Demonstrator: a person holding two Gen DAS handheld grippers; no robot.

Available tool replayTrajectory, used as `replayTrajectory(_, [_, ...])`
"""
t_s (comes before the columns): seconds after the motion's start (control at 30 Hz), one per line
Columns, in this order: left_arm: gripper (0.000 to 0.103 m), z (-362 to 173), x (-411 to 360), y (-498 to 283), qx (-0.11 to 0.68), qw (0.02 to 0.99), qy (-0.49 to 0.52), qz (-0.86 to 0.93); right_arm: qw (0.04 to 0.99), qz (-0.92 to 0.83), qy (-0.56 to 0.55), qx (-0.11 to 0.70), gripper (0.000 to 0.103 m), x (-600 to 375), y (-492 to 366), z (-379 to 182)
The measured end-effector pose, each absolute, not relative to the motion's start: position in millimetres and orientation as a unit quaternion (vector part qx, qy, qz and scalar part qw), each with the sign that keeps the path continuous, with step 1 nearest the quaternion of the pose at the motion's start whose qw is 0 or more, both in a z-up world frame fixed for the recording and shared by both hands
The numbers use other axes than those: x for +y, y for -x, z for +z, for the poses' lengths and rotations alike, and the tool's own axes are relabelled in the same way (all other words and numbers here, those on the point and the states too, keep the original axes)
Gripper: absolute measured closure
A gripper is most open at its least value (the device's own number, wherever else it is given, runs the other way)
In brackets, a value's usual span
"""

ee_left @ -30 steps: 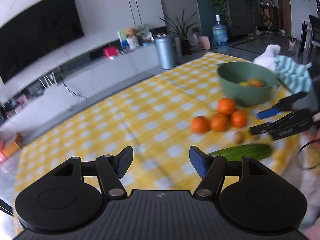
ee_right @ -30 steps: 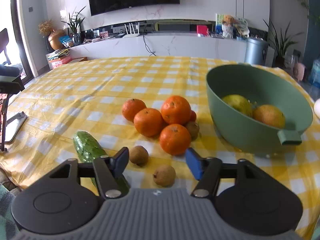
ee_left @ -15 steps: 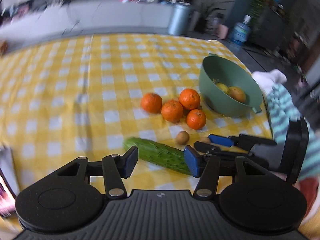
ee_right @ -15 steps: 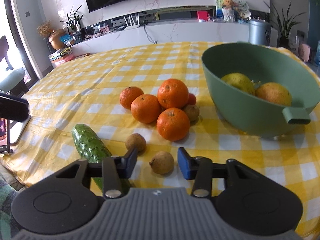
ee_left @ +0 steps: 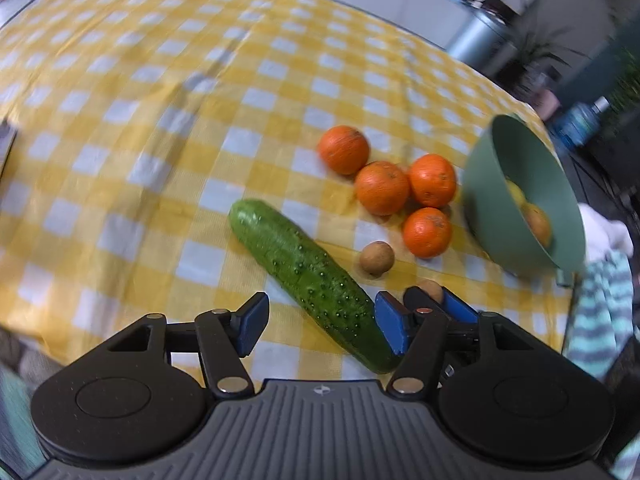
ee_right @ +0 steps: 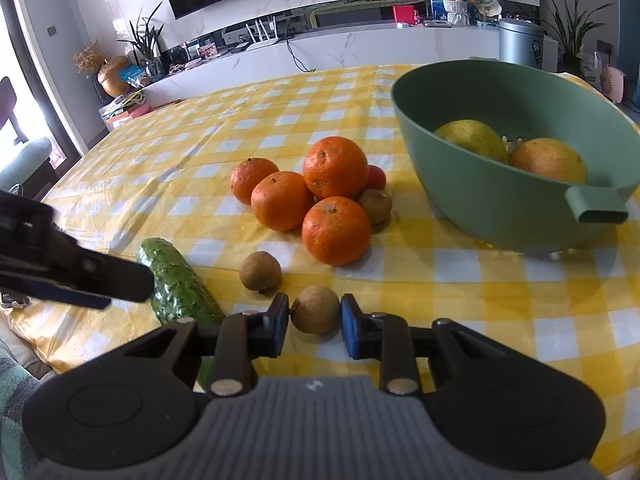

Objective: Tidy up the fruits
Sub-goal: 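Grasp the small brown kiwi with the right gripper while the left gripper grasps the cucumber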

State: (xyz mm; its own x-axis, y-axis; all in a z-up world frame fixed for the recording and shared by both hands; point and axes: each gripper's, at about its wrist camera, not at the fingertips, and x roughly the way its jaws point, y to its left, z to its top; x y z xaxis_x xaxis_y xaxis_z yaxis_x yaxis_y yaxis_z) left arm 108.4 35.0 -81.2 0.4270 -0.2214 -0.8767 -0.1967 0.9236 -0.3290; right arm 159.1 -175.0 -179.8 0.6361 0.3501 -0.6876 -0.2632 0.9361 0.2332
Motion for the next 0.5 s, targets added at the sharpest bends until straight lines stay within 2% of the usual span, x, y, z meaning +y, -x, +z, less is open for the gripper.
replayTrajectory(0.5, [0.025,-103,5,-118,0.53,0.821,0.204,0.063,0.897,0.164,-0.069,0.405,0.078,-193,-159,-181])
